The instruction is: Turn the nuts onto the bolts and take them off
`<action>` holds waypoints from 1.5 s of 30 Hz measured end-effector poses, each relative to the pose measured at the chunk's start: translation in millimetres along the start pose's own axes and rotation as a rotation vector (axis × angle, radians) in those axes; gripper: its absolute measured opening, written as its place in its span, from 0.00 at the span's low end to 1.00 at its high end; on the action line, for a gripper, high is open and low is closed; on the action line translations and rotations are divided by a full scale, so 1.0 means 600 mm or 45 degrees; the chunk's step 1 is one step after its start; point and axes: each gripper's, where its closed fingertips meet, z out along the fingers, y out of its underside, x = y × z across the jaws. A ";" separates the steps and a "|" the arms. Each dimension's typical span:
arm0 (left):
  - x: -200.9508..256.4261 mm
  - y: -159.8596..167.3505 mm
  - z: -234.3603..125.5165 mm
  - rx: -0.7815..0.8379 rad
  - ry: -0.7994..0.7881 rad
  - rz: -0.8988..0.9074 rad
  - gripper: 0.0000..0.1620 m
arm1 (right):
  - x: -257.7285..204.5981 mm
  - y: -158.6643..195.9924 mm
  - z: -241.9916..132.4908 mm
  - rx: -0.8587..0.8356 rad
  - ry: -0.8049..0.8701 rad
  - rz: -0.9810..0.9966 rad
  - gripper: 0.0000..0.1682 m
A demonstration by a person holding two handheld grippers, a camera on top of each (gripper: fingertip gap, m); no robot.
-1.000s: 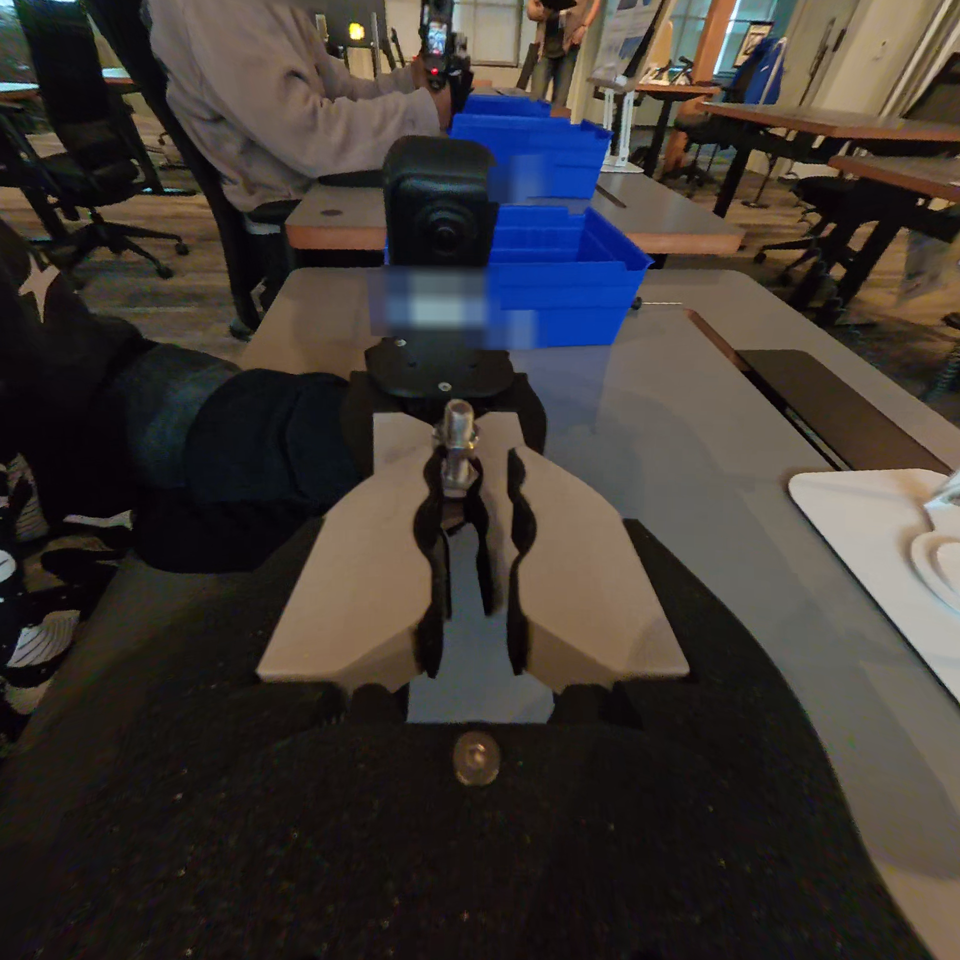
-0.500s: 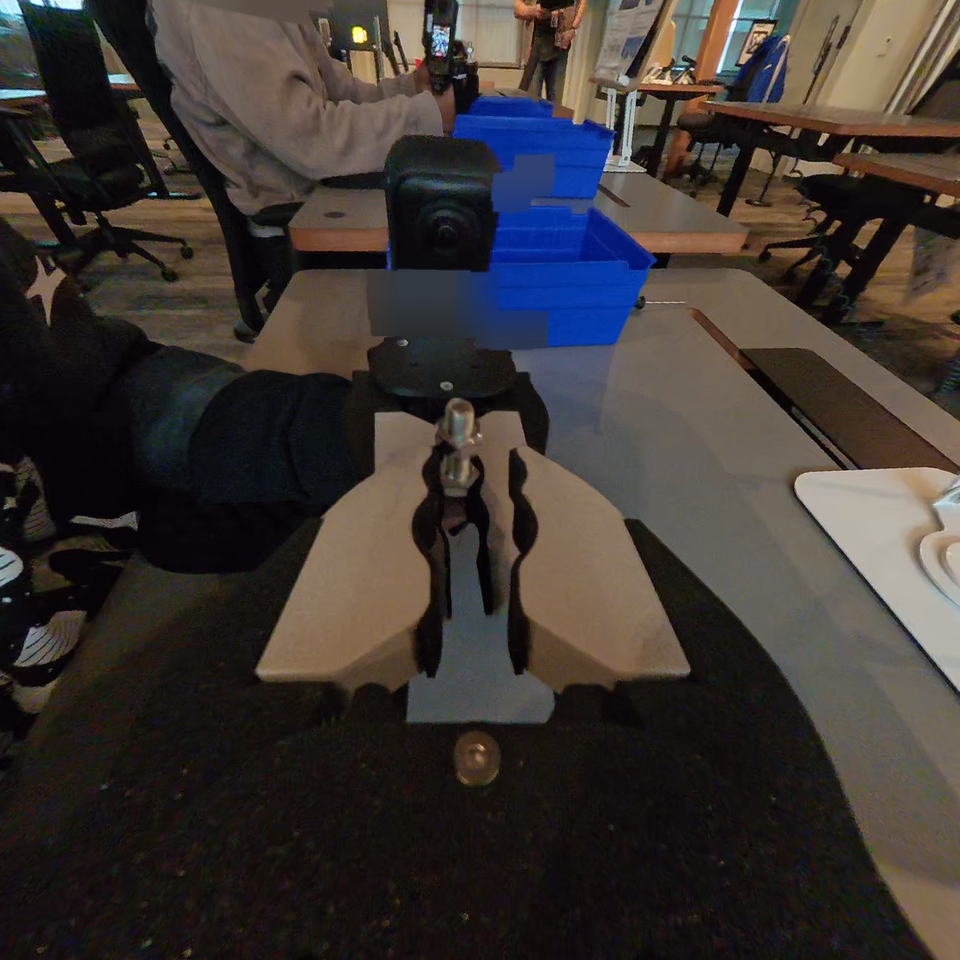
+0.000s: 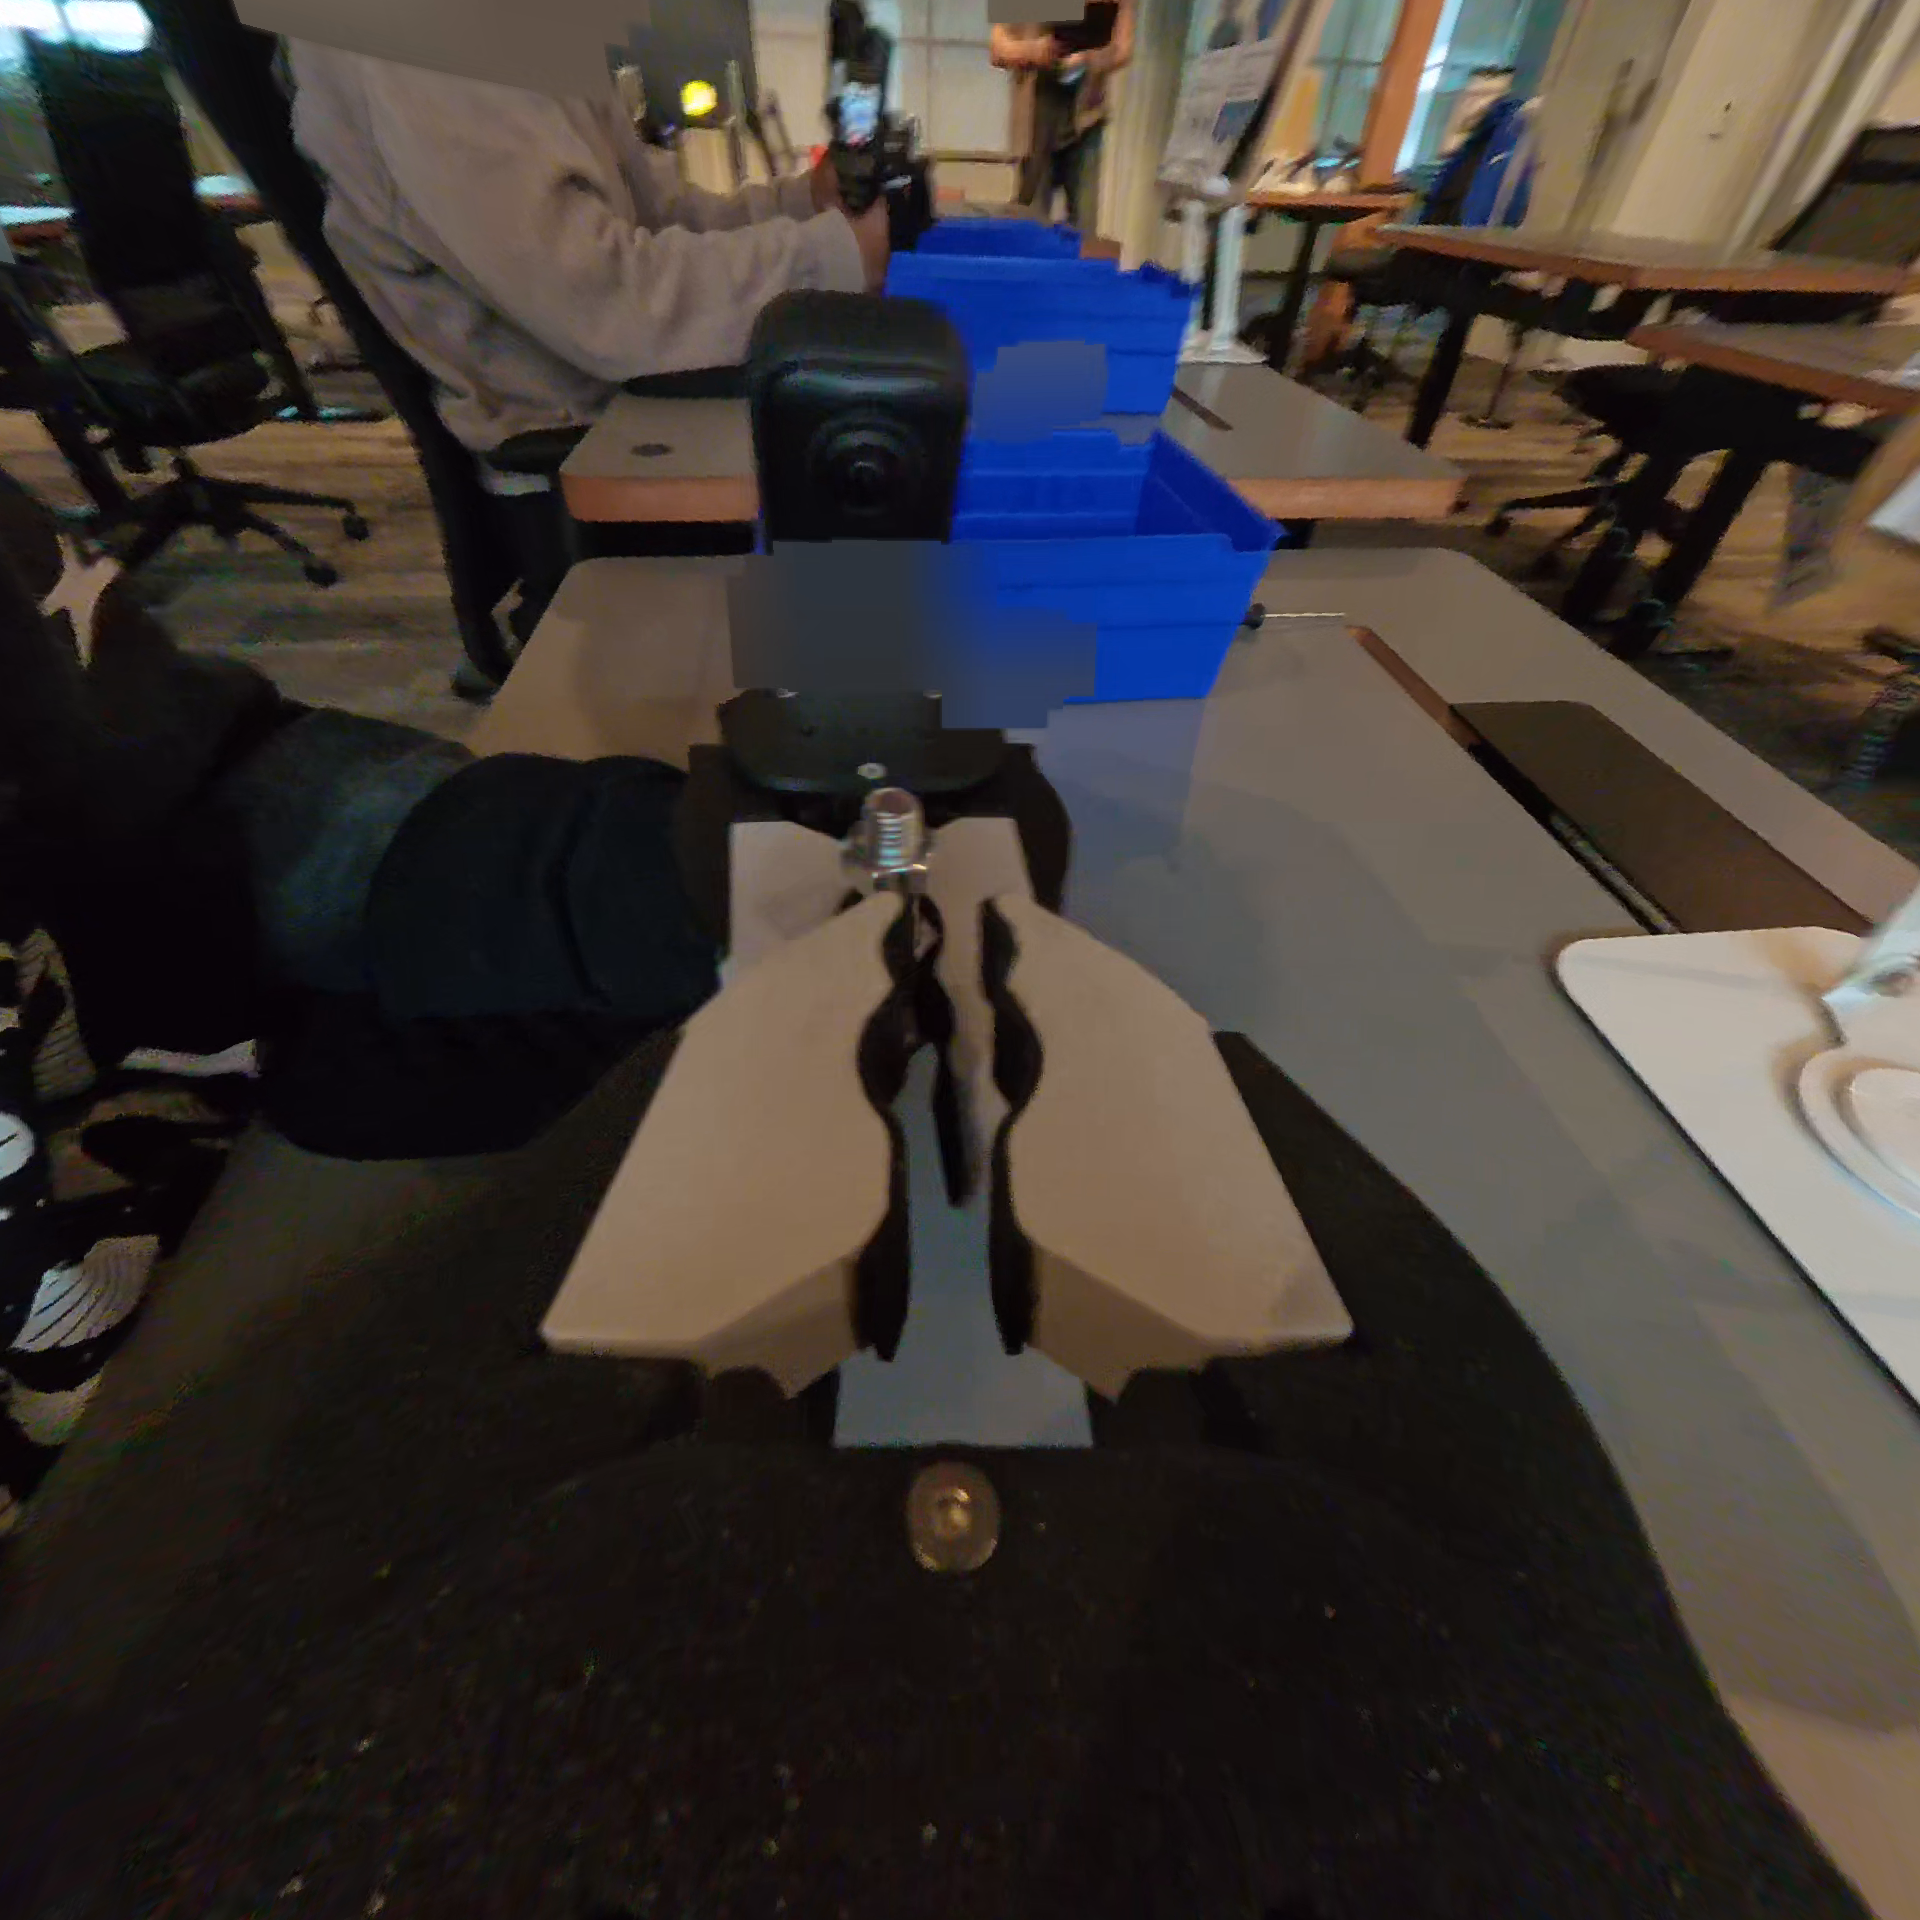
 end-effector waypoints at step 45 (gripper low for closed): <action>0.002 0.000 0.000 -0.004 0.011 0.006 0.08 | 0.015 -0.017 -0.021 0.102 0.045 0.049 0.05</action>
